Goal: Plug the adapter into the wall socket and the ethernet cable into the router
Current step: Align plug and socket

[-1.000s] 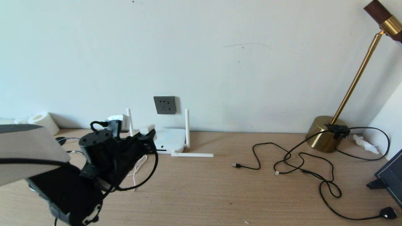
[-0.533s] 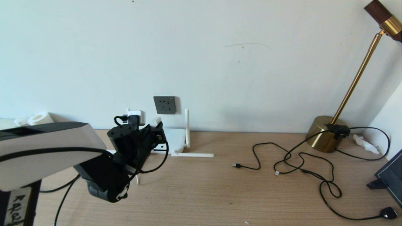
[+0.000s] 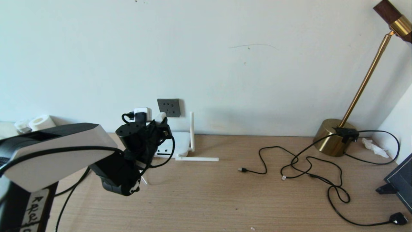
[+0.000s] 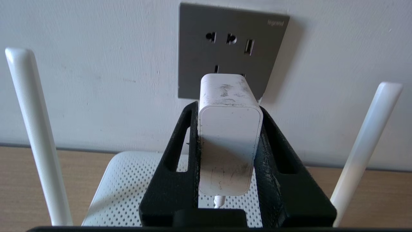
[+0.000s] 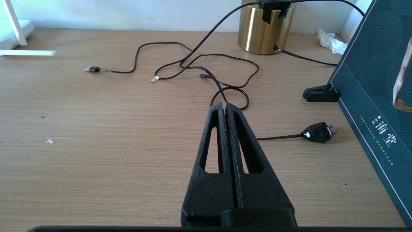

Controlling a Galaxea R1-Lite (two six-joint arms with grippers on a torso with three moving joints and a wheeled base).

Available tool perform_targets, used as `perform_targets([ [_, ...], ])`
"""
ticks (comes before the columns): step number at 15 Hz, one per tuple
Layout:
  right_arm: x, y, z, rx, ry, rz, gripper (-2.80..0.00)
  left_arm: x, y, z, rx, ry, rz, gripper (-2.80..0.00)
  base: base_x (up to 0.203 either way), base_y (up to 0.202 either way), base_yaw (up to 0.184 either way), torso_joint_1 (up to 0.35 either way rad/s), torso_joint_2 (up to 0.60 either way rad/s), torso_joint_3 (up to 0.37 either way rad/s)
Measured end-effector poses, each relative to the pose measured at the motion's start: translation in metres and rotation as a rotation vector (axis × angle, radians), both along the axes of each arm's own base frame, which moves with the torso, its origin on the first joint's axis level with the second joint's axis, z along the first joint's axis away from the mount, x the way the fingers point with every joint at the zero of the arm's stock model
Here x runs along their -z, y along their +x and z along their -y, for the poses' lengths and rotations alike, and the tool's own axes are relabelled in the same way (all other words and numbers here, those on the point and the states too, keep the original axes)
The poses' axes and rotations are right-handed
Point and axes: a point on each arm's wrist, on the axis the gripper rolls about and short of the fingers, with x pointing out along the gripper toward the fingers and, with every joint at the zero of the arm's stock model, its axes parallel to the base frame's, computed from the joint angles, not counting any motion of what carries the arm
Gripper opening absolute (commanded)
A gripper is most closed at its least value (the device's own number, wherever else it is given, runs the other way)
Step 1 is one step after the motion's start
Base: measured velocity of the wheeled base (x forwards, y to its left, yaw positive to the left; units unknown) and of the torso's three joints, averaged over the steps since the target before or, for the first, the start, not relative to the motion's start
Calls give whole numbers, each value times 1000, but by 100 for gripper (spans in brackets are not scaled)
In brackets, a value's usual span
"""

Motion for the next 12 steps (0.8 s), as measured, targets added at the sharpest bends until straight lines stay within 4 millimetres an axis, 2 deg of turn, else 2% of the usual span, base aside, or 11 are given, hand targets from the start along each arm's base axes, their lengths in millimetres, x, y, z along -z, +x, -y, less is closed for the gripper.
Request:
perform_targets([
  [12, 0, 0, 0, 0, 0, 0, -280, 1, 16, 4, 4, -5, 44, -280, 0, 0, 0, 0, 0, 0],
])
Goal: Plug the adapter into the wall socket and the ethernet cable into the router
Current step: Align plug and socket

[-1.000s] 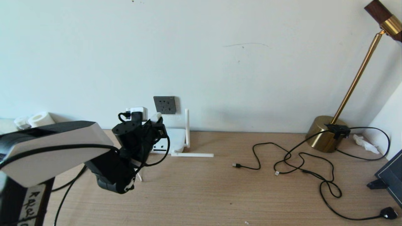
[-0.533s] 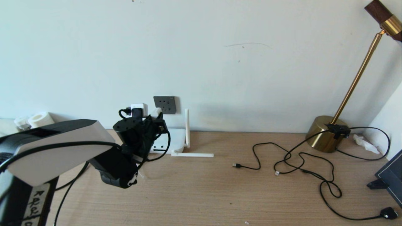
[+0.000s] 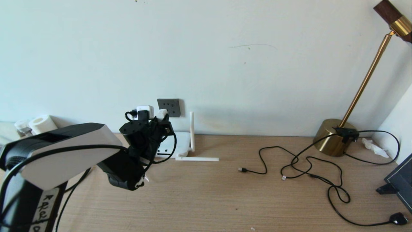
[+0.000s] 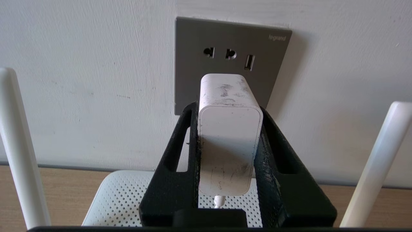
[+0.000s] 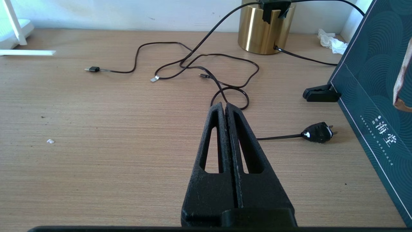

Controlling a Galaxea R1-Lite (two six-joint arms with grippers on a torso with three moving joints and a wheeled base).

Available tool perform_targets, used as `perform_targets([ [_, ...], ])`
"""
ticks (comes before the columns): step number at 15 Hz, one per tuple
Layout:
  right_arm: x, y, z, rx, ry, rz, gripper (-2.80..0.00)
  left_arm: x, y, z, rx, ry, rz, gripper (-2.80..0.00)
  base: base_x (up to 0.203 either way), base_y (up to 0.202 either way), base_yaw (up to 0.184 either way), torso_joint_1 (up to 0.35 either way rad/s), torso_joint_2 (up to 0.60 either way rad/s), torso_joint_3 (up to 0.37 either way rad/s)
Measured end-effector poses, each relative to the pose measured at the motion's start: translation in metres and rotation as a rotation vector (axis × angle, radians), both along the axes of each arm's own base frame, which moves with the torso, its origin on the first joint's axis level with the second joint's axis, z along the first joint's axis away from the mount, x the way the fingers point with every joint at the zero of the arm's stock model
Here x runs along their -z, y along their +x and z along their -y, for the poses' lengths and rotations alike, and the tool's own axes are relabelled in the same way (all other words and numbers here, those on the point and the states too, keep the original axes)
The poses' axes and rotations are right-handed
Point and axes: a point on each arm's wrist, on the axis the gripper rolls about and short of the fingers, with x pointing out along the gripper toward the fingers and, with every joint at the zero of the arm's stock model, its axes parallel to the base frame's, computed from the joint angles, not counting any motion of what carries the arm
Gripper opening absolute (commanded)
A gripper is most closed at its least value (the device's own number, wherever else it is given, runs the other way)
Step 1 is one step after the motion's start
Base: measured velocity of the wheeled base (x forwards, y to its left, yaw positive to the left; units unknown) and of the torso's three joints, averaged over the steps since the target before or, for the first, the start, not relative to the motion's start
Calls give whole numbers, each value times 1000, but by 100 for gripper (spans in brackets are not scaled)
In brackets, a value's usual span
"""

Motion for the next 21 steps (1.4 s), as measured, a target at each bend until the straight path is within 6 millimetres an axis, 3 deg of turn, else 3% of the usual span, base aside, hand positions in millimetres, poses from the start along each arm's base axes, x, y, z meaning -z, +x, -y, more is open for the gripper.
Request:
perform_targets([
  [21, 0, 0, 0, 0, 0, 0, -280, -4, -1, 2, 24, 26, 16, -280, 0, 0, 0, 0, 0, 0],
])
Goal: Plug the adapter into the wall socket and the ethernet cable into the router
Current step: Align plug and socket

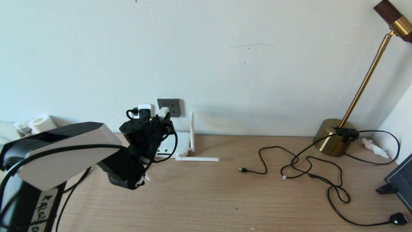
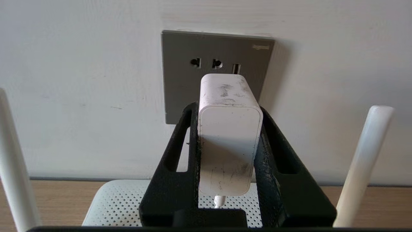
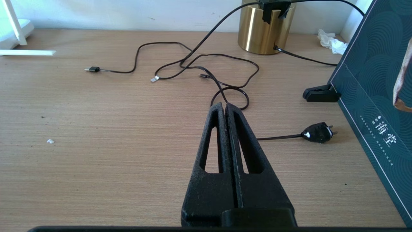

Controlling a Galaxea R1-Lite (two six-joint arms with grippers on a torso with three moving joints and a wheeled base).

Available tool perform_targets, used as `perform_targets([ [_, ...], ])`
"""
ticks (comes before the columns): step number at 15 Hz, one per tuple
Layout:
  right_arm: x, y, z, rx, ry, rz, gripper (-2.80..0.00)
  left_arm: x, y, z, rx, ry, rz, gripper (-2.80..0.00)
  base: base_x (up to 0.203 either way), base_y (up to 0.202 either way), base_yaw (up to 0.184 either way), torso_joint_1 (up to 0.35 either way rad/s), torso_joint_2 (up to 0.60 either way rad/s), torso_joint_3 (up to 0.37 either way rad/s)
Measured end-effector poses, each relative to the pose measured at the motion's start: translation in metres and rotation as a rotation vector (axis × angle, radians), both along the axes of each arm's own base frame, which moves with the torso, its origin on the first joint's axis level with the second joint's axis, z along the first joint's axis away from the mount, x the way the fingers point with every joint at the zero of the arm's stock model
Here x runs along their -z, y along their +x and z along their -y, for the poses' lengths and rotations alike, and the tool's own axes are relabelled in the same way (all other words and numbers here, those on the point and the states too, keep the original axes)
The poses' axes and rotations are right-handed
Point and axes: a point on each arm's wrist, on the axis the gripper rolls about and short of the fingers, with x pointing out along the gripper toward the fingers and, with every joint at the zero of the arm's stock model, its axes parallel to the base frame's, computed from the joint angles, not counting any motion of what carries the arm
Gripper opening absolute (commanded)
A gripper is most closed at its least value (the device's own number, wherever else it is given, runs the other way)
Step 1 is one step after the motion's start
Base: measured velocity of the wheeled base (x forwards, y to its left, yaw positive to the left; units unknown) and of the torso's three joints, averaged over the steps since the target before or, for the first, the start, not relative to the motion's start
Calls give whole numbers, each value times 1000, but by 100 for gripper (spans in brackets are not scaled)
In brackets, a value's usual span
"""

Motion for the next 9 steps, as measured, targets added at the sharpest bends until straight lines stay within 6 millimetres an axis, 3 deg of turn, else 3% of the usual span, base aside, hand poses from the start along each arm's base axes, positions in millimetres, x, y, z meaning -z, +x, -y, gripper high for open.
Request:
perform_targets([
  [9, 0, 0, 0, 0, 0, 0, -280, 11, 8, 2, -3, -1, -8, -280, 0, 0, 0, 0, 0, 0],
])
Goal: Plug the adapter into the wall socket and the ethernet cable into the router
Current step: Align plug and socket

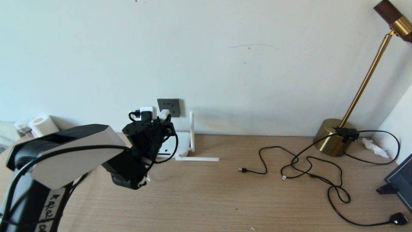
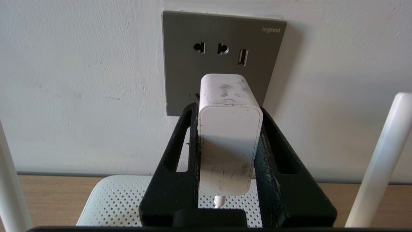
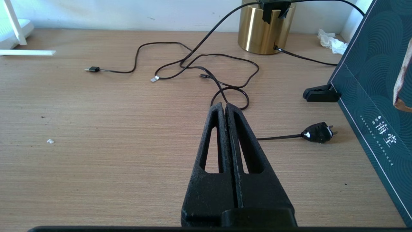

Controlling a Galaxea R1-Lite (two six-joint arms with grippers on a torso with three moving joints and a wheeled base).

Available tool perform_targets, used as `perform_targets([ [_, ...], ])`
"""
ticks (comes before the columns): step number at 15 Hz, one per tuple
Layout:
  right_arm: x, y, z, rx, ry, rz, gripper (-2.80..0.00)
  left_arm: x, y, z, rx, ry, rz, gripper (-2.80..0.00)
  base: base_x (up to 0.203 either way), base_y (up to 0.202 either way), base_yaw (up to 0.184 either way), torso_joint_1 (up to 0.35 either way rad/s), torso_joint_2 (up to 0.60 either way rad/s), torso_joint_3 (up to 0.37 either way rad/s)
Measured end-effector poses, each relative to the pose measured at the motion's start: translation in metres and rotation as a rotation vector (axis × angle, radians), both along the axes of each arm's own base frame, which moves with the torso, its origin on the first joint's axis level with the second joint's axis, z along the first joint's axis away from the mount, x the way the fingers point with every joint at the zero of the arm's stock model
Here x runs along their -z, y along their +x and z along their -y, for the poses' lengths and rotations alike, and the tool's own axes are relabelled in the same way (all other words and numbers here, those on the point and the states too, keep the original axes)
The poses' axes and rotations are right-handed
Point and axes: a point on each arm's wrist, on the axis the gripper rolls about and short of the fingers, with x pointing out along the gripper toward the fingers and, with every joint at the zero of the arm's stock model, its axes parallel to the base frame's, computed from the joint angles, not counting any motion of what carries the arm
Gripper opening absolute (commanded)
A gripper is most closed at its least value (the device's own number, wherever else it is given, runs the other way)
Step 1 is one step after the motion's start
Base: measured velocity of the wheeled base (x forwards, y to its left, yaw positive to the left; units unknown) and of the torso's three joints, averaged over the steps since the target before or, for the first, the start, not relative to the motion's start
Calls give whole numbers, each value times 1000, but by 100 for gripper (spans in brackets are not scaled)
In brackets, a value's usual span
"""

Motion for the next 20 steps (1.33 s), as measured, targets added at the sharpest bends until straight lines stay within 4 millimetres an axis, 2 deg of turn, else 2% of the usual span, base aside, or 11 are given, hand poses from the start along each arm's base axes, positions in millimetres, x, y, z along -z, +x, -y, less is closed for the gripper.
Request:
perform_targets([
  [8, 0, 0, 0, 0, 0, 0, -280, -7, -1, 1, -69, -21, 15, -280, 0, 0, 0, 0, 0, 0],
  [20, 0, 0, 0, 0, 0, 0, -280, -10, -1, 4, -58, -25, 24, -280, 0, 0, 0, 0, 0, 0],
])
